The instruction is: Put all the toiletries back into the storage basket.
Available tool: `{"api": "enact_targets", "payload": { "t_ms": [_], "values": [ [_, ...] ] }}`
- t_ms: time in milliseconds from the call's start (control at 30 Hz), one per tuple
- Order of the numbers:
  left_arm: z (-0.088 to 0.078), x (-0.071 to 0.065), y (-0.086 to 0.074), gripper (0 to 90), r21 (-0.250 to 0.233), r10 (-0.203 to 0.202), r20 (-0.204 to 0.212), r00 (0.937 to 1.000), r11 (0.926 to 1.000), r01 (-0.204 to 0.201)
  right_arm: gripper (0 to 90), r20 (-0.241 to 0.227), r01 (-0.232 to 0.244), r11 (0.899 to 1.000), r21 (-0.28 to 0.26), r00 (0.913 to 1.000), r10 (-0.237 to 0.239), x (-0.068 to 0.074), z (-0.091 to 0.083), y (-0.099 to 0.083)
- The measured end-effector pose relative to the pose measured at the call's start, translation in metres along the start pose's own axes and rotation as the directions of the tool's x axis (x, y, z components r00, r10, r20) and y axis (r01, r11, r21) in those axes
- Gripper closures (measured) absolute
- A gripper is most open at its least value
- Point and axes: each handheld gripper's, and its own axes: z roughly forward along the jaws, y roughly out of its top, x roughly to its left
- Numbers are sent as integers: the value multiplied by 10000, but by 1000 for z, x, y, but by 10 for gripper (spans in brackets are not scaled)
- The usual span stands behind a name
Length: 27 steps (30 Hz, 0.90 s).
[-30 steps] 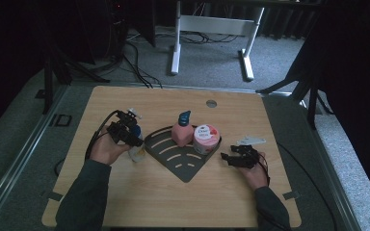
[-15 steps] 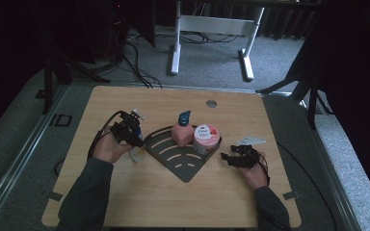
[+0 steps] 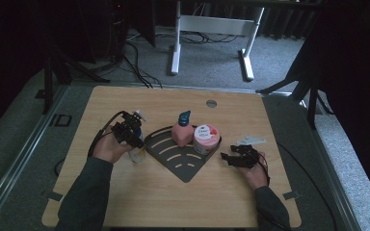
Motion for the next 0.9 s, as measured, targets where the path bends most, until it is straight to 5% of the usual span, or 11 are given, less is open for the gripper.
{"api": "enact_targets", "payload": {
  "t_ms": [900],
  "values": [
    [-4, -23, -10, 554, 7, 815, 320, 9962, 9967, -816, 379, 25, 1, 10000, 26, 10000, -1, 1, 0, 0]
  ]
}}
